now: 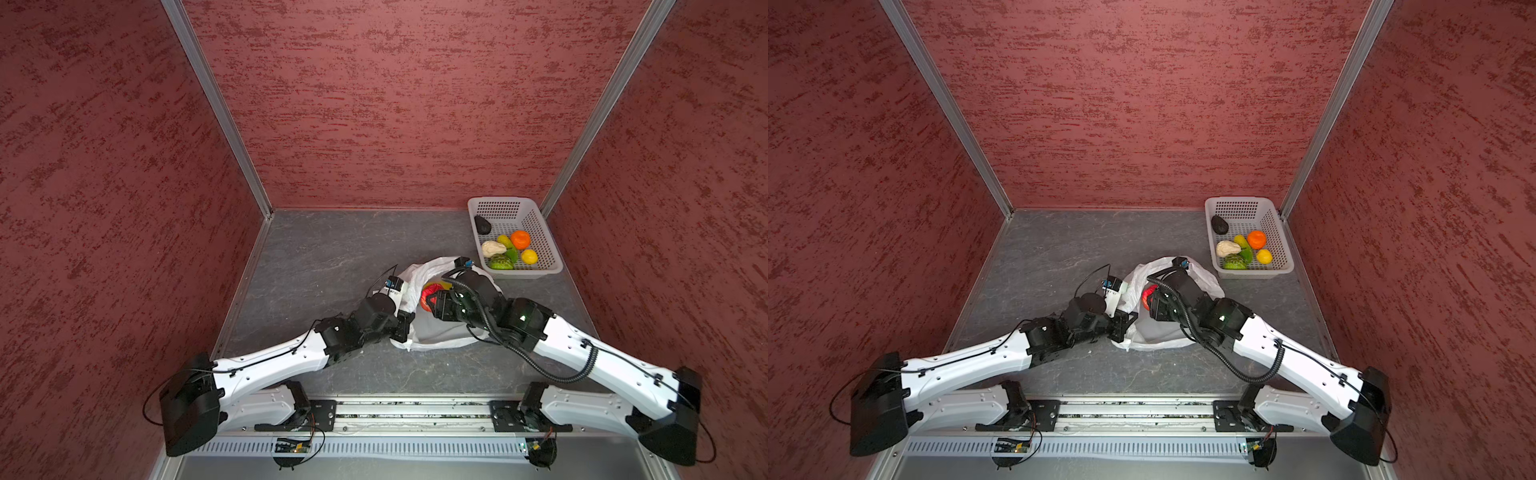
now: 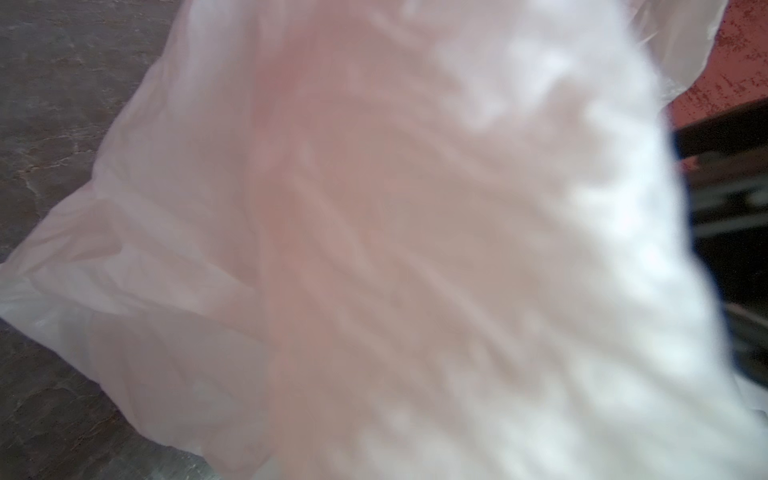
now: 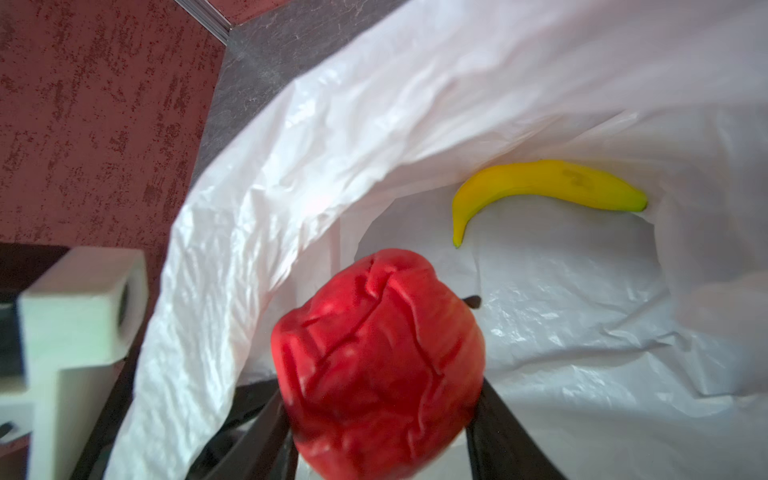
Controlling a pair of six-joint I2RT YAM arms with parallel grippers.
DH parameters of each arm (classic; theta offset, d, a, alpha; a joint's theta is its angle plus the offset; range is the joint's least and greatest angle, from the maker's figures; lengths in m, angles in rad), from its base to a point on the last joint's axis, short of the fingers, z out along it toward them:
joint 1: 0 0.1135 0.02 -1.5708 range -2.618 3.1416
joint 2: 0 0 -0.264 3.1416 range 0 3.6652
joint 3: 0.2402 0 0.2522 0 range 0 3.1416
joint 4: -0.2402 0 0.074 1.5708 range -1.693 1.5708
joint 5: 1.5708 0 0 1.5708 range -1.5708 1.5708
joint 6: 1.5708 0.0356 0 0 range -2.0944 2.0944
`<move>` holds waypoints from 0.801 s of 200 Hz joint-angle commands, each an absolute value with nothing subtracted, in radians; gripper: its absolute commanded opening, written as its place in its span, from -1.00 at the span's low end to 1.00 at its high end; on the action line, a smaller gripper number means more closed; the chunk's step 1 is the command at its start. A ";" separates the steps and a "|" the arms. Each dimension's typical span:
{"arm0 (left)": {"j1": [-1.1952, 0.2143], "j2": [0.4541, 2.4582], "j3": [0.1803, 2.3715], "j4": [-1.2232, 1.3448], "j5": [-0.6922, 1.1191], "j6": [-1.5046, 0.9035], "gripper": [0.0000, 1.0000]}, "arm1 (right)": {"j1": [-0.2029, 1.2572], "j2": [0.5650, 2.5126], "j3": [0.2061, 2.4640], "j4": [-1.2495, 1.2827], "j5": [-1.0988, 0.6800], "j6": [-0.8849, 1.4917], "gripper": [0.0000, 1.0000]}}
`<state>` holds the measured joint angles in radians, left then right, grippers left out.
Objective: Untie the knot of the plastic bag and take out the fruit
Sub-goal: Pick up the fruit from the plastic bag, then place the fruit in the basket.
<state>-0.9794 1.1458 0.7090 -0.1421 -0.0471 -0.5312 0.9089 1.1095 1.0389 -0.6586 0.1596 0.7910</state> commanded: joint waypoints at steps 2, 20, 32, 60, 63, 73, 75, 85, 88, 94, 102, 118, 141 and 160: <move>-0.962 1.138 0.742 -0.173 -0.063 -0.535 -1.00 | 0.917 1.080 1.122 -0.782 0.159 0.776 -0.26; -0.949 1.134 0.741 -0.186 -0.064 -0.535 -1.00 | 0.916 1.069 1.178 -0.823 0.189 0.775 -0.26; -0.942 1.129 0.738 -0.193 -0.066 -0.540 -1.00 | 0.916 1.061 1.212 -0.838 0.214 0.776 -0.25; -0.936 1.117 0.733 -0.213 -0.075 -0.545 -1.00 | 0.897 1.073 1.308 -0.870 0.273 0.753 -0.25; -0.934 1.115 0.732 -0.215 -0.075 -0.546 -1.00 | 0.894 1.075 1.319 -0.873 0.280 0.749 -0.25; -0.933 1.110 0.732 -0.223 -0.077 -0.545 -1.00 | 0.876 1.078 1.346 -0.874 0.296 0.731 -0.24; -0.934 1.108 0.732 -0.227 -0.077 -0.546 -1.00 | 0.872 1.078 1.351 -0.873 0.300 0.727 -0.24; -0.933 1.099 0.729 -0.238 -0.077 -0.546 -1.00 | 0.842 1.079 1.370 -0.869 0.310 0.709 -0.24; -0.933 1.095 0.729 -0.240 -0.078 -0.546 -1.00 | 0.831 1.078 1.374 -0.865 0.312 0.703 -0.24; -0.932 1.089 0.726 -0.248 -0.079 -0.547 -1.00 | 0.809 1.075 1.379 -0.857 0.313 0.690 -0.23; -0.931 1.079 0.723 -0.258 -0.079 -0.548 -1.00 | 0.774 1.070 1.380 -0.844 0.313 0.676 -0.23; -0.932 1.052 0.715 -0.282 -0.081 -0.549 -1.00 | 0.694 1.059 1.372 -0.815 0.305 0.647 -0.23; -0.931 1.008 0.696 -0.315 -0.088 -0.555 -1.00 | 0.572 1.052 1.343 -0.765 0.286 0.602 -0.22; -0.931 0.973 0.678 -0.332 -0.089 -0.564 -1.00 | 0.464 1.048 1.284 -0.697 0.254 0.580 -0.21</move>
